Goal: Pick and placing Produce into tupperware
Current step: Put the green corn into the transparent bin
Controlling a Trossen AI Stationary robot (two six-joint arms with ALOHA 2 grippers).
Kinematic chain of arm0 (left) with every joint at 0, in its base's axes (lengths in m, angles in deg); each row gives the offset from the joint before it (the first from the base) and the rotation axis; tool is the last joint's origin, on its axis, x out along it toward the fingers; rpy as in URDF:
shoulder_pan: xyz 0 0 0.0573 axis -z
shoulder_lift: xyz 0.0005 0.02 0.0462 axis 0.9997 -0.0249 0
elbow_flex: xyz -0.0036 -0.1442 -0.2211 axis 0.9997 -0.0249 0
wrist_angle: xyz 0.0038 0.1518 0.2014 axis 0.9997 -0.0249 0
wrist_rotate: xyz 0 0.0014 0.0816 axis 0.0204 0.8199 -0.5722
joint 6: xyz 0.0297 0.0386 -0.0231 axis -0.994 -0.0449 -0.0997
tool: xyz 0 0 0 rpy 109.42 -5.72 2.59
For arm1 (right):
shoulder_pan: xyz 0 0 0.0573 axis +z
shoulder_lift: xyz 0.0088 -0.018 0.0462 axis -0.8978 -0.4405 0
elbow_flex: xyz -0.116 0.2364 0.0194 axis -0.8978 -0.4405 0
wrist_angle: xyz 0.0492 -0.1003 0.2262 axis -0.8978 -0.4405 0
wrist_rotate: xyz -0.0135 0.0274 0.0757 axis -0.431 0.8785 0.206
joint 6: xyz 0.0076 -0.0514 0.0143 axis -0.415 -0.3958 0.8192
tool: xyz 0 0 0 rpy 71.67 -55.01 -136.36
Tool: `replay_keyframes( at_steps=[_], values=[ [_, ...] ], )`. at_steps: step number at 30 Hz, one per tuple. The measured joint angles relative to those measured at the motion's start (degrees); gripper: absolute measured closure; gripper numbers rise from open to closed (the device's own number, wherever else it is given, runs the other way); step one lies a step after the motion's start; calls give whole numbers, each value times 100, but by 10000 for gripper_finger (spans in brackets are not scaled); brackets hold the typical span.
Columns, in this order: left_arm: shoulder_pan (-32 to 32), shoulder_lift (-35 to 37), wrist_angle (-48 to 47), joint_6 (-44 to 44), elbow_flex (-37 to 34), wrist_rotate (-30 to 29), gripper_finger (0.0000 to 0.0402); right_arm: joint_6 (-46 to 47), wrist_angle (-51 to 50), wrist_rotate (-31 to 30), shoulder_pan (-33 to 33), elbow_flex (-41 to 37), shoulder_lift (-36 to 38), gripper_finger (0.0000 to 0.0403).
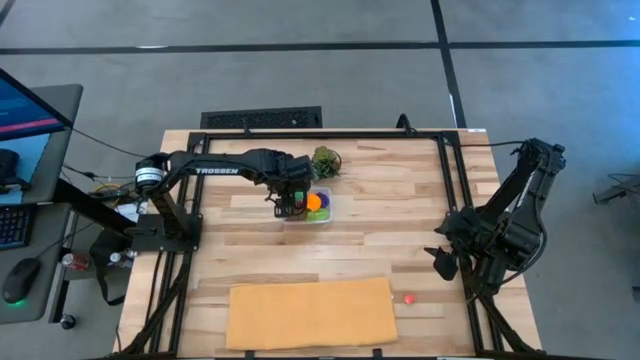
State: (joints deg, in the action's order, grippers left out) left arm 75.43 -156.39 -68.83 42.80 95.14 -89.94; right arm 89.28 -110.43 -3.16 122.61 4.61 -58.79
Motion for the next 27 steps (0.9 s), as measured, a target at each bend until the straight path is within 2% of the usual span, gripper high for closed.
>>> replay_keyframes(
  at_steps=[19, 27],
  values=[
    [-2, 0, 31, 145, 0, -123, 166, -31, 0, -144, 0, 0, 0, 112],
    [17, -252, -99, 270, -4, -27, 166, -41, 2, -142, 0, 0, -2, 112]
  ],
)
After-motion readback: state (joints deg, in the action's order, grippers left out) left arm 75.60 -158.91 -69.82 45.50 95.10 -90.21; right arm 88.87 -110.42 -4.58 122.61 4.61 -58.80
